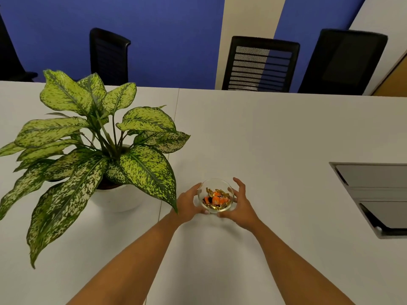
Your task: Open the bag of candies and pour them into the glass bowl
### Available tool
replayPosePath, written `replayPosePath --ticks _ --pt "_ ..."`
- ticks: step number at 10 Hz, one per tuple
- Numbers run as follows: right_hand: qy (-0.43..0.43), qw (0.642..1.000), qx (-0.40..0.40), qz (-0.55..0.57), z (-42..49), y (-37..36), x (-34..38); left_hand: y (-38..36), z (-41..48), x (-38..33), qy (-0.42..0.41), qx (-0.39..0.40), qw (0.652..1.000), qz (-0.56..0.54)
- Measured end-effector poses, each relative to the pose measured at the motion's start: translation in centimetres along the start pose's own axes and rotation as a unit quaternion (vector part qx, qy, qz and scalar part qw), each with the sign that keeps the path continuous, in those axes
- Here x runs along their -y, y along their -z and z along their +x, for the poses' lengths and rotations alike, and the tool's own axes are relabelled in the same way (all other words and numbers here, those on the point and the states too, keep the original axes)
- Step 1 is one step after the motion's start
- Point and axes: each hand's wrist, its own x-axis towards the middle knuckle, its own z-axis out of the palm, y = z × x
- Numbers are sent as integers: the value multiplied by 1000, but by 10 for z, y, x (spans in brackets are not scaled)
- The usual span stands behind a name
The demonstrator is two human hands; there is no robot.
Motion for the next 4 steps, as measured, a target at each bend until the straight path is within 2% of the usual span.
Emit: replayPosePath --ticks 1,2,4 --pt "-1 999 23 -32 -3 2 2 4 -5 -7 15 28 995 93" --pt "-8 996 20 -83 -13 9 15 10 -20 -28 -8 19 976 216" --pt "47 994 -6 -104 -42 47 81 35 -58 -103 -140 -38 958 248"
